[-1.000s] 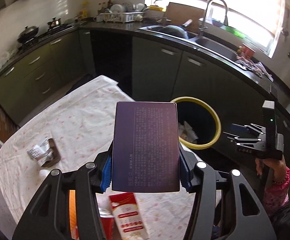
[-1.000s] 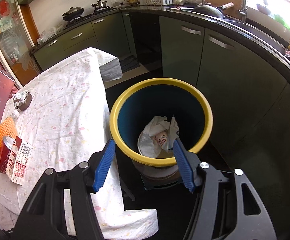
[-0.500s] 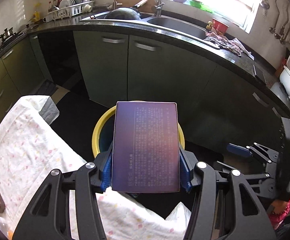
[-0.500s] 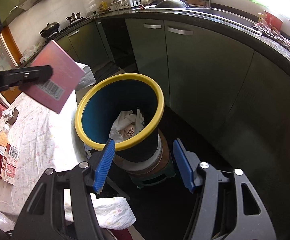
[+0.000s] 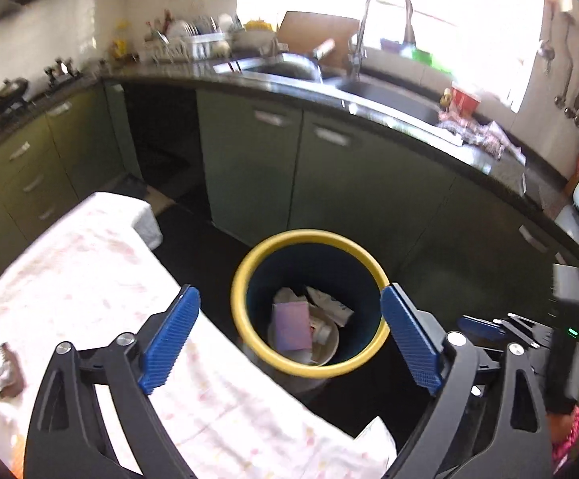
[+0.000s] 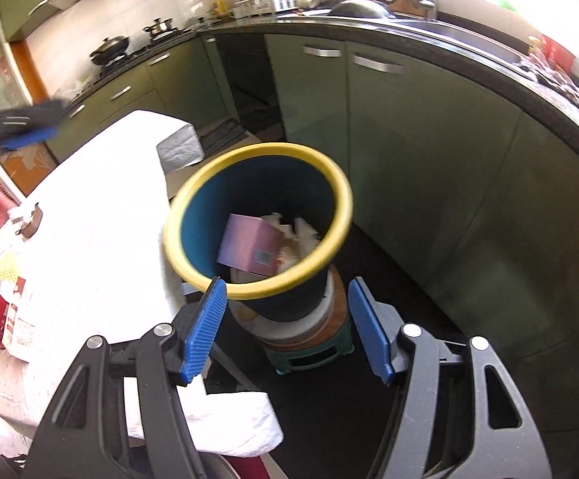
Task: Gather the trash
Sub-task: 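Grasp the white-red milk carton with the right tool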
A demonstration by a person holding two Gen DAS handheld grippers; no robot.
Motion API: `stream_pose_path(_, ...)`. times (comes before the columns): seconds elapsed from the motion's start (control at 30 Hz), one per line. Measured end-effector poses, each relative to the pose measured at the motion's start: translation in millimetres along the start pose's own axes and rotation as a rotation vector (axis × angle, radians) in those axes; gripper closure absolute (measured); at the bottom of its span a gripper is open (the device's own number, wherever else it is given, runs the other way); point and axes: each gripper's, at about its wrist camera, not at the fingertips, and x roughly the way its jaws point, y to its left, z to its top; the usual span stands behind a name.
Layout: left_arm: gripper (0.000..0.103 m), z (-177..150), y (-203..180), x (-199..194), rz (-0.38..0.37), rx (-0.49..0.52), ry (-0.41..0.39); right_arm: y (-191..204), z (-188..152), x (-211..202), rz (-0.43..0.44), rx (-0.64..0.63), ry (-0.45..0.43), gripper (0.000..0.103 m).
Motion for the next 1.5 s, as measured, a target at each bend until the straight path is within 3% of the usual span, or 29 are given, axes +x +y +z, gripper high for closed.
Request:
stream_pose_path(0.13, 0.005, -33.4, 26.8, -87.8, 0.086, -0.014, -0.125, 24.2, 0.1, -1.7, 0.043, -0.051, -0.004, 0.042)
stream_pose_path(0.3, 0.005, -86.7, 69.6, -178.3, 0.262, -0.100, -0.223, 64.8, 0.9, -8.3, 0.112, -0.130, -0.018, 0.042)
stream_pose_path(0.43, 0.005, -138.2, 106.2, -233.6, 0.413, -0.198, -0.254, 105.1, -5.2, -17.5, 0.172, -0.216, -0.025, 0.041)
stream_pose_path(0.6, 0.005, -195.1, 143.8, -278.6, 0.529, -0.300, -0.236, 171.2, -15.5, -23.0, 0.270, -0.354, -0.001, 0.040)
stream_pose_path(0.9, 0.005, -259.9, 165.0, -309.3, 0.587, -0.402, -0.229, 290.6, -36.8, -15.8, 0.410, -0.616, 0.075, 0.040)
stream_pose_path(0.97, 0.005, -267.0, 167.7, -314.5, 0.601, -0.418, -0.236, 306.0, -36.2, -9.5, 0.399, -0.641, 0.096, 0.040)
stream_pose_path(1.13, 0.005, -279.1, 175.7, -326.5, 0.632, -0.427, -0.247, 328.3, -24.7, 18.1, 0.379, -0.592, 0.173, 0.040)
stream_pose_path(1.3, 0.005, -278.9, 180.2, -325.4, 0.617, -0.415, -0.245, 338.8, -24.9, 36.2, 0.347, -0.522, 0.219, 0.040)
stream_pose_path(1.4, 0.005, -278.4, 184.9, -321.4, 0.595, -0.403, -0.244, 337.6, -38.5, 26.9, 0.355, -0.488, 0.206, 0.037)
stream_pose_path(1.5, 0.005, -277.7, 192.0, -314.9, 0.575, -0.399, -0.238, 342.0, -57.3, 16.2, 0.311, -0.491, 0.159, 0.035)
